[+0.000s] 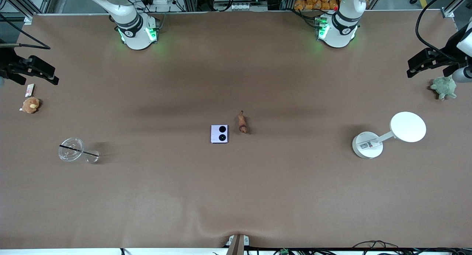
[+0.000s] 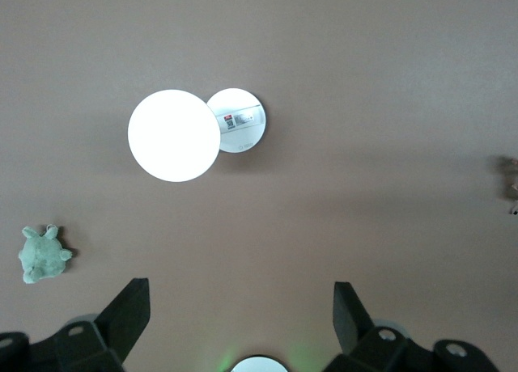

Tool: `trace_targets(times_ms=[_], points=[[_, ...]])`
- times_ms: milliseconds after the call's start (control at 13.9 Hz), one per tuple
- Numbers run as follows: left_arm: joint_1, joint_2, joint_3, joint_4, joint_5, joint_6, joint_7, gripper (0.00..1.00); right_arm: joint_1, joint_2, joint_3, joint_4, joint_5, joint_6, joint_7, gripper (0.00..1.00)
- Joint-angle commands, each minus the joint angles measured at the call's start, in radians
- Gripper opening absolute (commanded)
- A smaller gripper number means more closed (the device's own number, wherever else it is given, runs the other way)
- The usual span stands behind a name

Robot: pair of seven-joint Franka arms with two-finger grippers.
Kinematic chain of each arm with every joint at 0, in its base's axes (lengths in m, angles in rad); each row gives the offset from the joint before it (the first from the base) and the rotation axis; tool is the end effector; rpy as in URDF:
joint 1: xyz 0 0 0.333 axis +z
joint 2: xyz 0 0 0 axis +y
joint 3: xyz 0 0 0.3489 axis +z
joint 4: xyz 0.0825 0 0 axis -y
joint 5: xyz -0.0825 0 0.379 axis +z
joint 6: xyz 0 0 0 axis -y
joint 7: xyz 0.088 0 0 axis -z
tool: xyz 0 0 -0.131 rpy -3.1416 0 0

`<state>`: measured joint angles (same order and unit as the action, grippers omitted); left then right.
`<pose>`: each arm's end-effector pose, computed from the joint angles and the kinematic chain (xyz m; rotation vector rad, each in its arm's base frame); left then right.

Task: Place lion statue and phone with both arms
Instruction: 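Reach the left gripper toward the brown lion statue beside the phone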

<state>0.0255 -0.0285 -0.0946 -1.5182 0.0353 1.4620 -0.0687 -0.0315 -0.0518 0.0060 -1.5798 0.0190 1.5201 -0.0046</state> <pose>0.5270 -0.0324 0.6637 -3.1017 -0.0047 0.0390 0.5263 -0.0108 0.6527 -3.1226 0.0313 0.0119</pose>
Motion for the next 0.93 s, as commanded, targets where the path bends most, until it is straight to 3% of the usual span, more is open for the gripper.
trace_targets(times_ms=[0, 287, 431, 647, 862], points=[[0.008, 0.004, -0.001, 0.015, -0.023, -0.022, 0.007, 1.00, -0.007, -0.005, 0.006, 0.009, 0.007, -0.005, 0.014, 1.00], [0.001, 0.015, -0.008, 0.016, -0.018, -0.020, 0.009, 1.00, -0.005, -0.005, 0.006, 0.009, 0.007, -0.009, 0.014, 1.00], [-0.015, 0.056, -0.060, 0.016, -0.035, -0.012, 0.009, 1.00, -0.001, -0.003, 0.006, 0.009, 0.007, -0.006, 0.014, 1.00], [-0.053, 0.165, -0.155, 0.010, -0.054, 0.069, -0.045, 1.00, -0.002, -0.003, 0.008, 0.009, 0.007, -0.006, 0.014, 1.00], [-0.180, 0.292, -0.186, 0.012, -0.048, 0.202, -0.202, 1.00, -0.001, -0.002, 0.008, 0.009, 0.007, -0.005, 0.014, 1.00]])
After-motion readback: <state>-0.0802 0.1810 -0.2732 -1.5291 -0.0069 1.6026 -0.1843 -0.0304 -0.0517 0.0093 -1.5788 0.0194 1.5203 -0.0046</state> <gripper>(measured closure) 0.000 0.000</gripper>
